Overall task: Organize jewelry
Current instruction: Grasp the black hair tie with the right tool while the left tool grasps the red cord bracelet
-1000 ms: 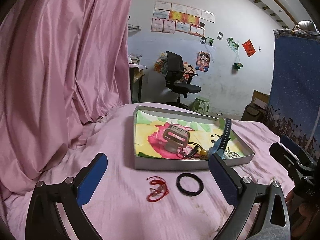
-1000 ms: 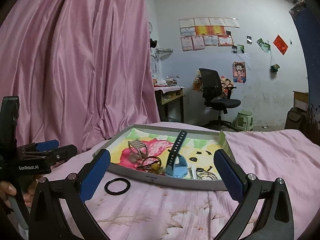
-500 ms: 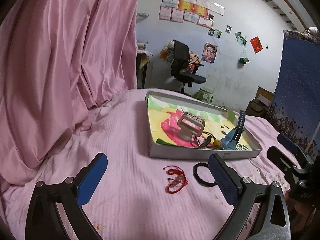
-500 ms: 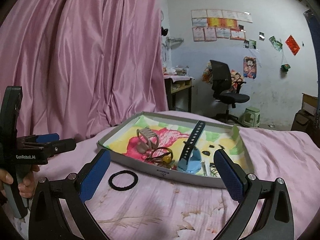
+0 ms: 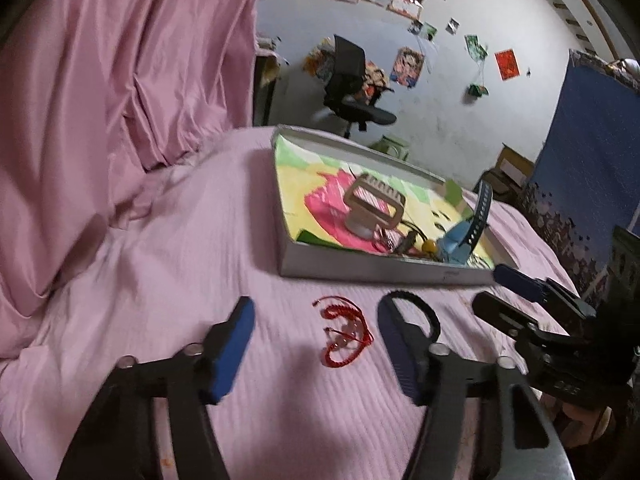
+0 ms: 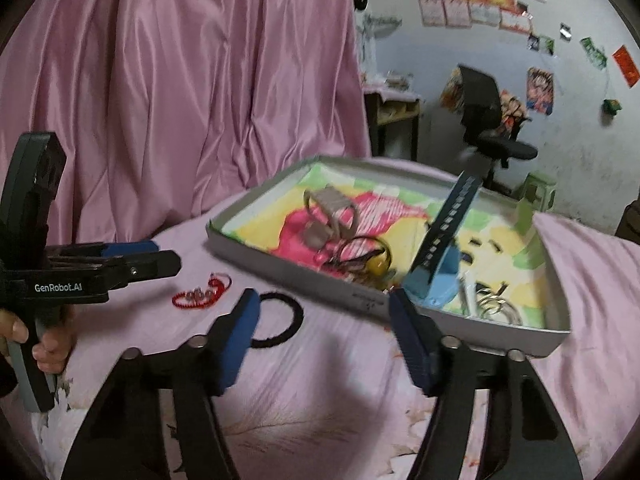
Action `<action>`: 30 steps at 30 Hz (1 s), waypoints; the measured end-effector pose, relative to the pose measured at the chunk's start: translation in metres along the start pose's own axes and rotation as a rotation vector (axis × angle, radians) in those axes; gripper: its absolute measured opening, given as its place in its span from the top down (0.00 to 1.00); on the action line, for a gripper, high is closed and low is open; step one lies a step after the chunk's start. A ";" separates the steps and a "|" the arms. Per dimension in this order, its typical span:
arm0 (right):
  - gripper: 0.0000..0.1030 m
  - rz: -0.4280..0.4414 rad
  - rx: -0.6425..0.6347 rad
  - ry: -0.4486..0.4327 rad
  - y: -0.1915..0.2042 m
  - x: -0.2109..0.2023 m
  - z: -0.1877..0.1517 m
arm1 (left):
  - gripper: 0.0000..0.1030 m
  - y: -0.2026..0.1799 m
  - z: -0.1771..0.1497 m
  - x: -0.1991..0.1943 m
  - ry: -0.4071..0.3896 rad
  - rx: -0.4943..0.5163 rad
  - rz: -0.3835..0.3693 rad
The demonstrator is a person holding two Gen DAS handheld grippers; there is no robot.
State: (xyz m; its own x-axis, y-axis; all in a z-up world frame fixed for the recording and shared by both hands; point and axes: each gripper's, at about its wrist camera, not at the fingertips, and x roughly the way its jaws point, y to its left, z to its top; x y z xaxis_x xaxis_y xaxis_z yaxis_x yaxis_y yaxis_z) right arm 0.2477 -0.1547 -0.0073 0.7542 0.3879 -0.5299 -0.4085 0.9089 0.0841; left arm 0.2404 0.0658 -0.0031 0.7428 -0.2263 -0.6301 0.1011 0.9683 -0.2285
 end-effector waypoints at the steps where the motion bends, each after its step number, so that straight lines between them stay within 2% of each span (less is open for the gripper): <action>1: 0.48 0.007 -0.003 0.017 0.001 0.004 0.000 | 0.51 -0.001 0.000 0.003 0.013 0.004 -0.006; 8: 0.66 0.050 -0.025 0.115 0.007 0.029 -0.004 | 0.72 -0.001 -0.002 0.026 0.114 0.007 -0.038; 15: 0.67 0.059 -0.020 0.171 0.007 0.041 -0.003 | 0.78 0.000 -0.002 0.037 0.165 -0.004 -0.060; 17: 0.67 0.062 -0.014 0.186 0.008 0.045 -0.003 | 0.82 0.000 -0.002 0.041 0.185 -0.005 -0.065; 25: 0.72 0.086 0.006 0.237 0.007 0.055 -0.006 | 0.92 -0.001 -0.003 0.046 0.211 -0.004 -0.067; 30: 0.91 0.104 0.011 0.243 0.007 0.056 -0.006 | 0.92 -0.001 -0.004 0.043 0.194 -0.003 -0.067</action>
State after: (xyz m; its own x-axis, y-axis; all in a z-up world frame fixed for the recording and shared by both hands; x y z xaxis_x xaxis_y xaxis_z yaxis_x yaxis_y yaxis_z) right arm 0.2839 -0.1281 -0.0417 0.5627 0.4321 -0.7047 -0.4707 0.8683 0.1565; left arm 0.2697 0.0543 -0.0325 0.5931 -0.3066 -0.7445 0.1438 0.9501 -0.2767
